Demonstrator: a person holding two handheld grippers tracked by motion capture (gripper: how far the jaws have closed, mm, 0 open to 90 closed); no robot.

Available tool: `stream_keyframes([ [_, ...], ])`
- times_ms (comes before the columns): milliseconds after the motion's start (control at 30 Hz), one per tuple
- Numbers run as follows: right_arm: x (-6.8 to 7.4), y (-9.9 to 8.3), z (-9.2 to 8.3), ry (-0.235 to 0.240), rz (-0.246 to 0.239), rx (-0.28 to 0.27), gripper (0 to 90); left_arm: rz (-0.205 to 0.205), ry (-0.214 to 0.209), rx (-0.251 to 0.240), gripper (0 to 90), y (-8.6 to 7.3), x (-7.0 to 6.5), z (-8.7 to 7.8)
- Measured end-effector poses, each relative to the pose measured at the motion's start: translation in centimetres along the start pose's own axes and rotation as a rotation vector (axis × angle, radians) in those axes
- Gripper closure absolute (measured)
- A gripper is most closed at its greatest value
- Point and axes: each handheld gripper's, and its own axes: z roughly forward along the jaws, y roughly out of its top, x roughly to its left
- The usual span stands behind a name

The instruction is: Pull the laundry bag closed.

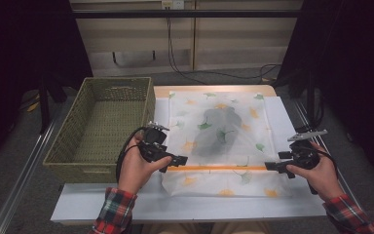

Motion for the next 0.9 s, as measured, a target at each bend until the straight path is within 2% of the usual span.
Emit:
stream_keyframes([
  [33,0.0,0.0,0.0,0.002,-0.001,-0.004,17.7,-0.011,-0.003,-0.014,8.9,-0.1,-0.1,0.3],
  [167,0.0,0.0,0.1,0.011,-0.003,-0.019,17.6,-0.005,-0.023,-0.016,7.8,-0.2,-0.2,1.2],
  [233,0.1,0.1,0.1,0.012,-0.003,-0.02,17.6,0.01,-0.028,-0.002,7.8,-0.3,-0.3,1.7],
  [367,0.2,0.1,0.2,0.015,-0.005,-0.02,17.6,0.015,-0.038,-0.019,7.7,-0.5,-0.5,2.5],
  [500,0.5,0.2,0.2,0.025,-0.013,-0.032,17.6,0.017,-0.043,-0.018,7.7,-0.6,-0.7,3.1],
  [900,1.4,0.3,0.3,0.046,-0.027,-0.025,17.6,0.043,-0.055,-0.007,7.7,-1.0,-1.2,5.0],
])
